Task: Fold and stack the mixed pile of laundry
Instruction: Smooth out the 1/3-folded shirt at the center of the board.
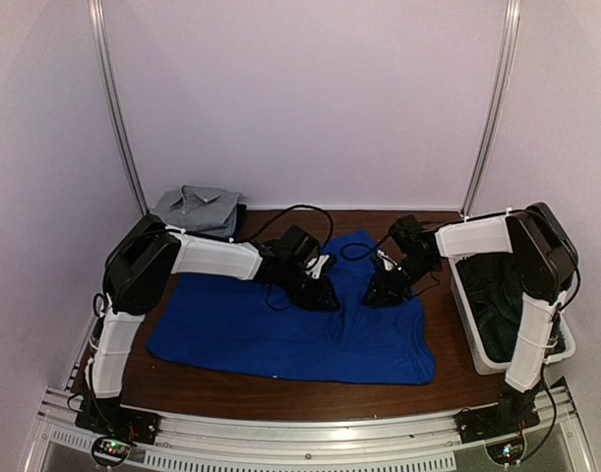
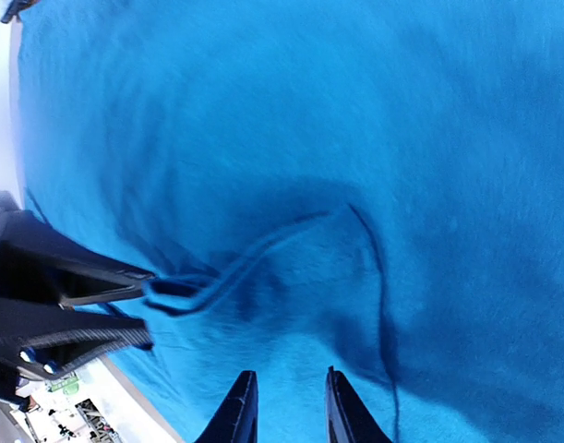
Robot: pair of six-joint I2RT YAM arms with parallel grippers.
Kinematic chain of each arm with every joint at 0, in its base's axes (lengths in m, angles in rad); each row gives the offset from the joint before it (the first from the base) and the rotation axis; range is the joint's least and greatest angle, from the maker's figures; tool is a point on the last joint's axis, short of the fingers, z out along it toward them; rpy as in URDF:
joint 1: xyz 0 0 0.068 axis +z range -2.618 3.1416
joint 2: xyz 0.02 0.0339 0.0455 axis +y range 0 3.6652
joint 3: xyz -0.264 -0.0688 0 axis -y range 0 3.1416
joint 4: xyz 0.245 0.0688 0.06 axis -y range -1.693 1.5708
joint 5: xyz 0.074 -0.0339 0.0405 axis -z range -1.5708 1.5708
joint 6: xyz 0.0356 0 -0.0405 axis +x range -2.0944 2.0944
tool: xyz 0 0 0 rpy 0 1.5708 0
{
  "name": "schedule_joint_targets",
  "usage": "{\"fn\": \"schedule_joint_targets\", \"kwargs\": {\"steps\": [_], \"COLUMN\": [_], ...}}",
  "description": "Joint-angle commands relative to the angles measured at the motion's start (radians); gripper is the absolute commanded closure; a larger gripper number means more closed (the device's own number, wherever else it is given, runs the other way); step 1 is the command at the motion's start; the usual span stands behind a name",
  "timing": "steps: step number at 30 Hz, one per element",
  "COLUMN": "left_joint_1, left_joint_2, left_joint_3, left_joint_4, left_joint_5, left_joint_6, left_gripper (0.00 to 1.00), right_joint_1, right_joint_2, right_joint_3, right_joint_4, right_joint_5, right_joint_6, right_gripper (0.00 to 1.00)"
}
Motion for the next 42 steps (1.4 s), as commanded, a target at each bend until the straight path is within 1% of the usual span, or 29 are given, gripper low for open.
{"fn": "schedule_joint_targets", "kwargs": {"steps": [1, 2, 4, 9, 13, 16, 19, 22, 24, 25, 29, 36, 42], "left_joint_1": [0.005, 0.008, 0.017, 0.043, 0.068, 0.071, 0.07, 0.056, 0.046, 0.042, 0.039, 0.037, 0.027], "left_joint_2": [0.019, 0.016, 0.001, -0.078, -0.148, -0.175, -0.167, -0.133, -0.111, -0.1, -0.056, -0.016, 0.016], "left_joint_3": [0.025, 0.021, -0.008, -0.102, -0.195, -0.229, -0.234, -0.182, -0.151, -0.137, -0.094, -0.087, -0.059], "left_joint_4": [0.034, 0.036, 0.068, 0.098, 0.12, 0.129, 0.201, 0.214, 0.212, 0.209, 0.191, 0.18, 0.183], "left_joint_5": [0.02, 0.022, 0.023, -0.037, -0.093, -0.114, -0.031, 0.013, 0.026, 0.029, 0.047, 0.049, 0.076], "left_joint_6": [0.004, -0.001, -0.015, -0.031, -0.037, -0.038, -0.039, -0.036, -0.027, -0.026, -0.026, -0.023, -0.015], "left_gripper": [0.85, 0.91, 1.0, 1.0, 1.0, 1.0, 1.0, 0.77, 0.68, 0.66, 0.65, 0.67, 0.67], "right_joint_1": [0.007, 0.007, 0.005, 0.002, 0.001, 0.001, 0.001, 0.001, 0.001, 0.001, 0.001, 0.001, -0.001], "right_joint_2": [0.018, 0.021, 0.025, 0.035, 0.038, 0.038, 0.037, 0.038, 0.039, 0.04, 0.039, 0.044, 0.055], "right_joint_3": [-0.033, -0.038, -0.05, -0.076, -0.09, -0.09, -0.092, -0.092, -0.09, -0.088, -0.084, -0.081, -0.074], "right_joint_4": [0.015, 0.009, -0.005, -0.027, -0.021, -0.022, -0.018, -0.017, -0.019, -0.019, -0.025, -0.027, -0.031], "right_joint_5": [0.005, 0.016, 0.039, 0.094, 0.097, 0.1, 0.093, 0.093, 0.093, 0.092, 0.093, 0.093, 0.092], "right_joint_6": [0.003, 0.002, -0.001, -0.001, 0.003, 0.002, 0.001, 0.001, 0.002, 0.003, 0.002, -0.003, -0.006], "right_gripper": [0.73, 0.73, 0.73, 0.74, 0.74, 0.74, 0.74, 0.74, 0.74, 0.74, 0.74, 0.74, 0.74]}}
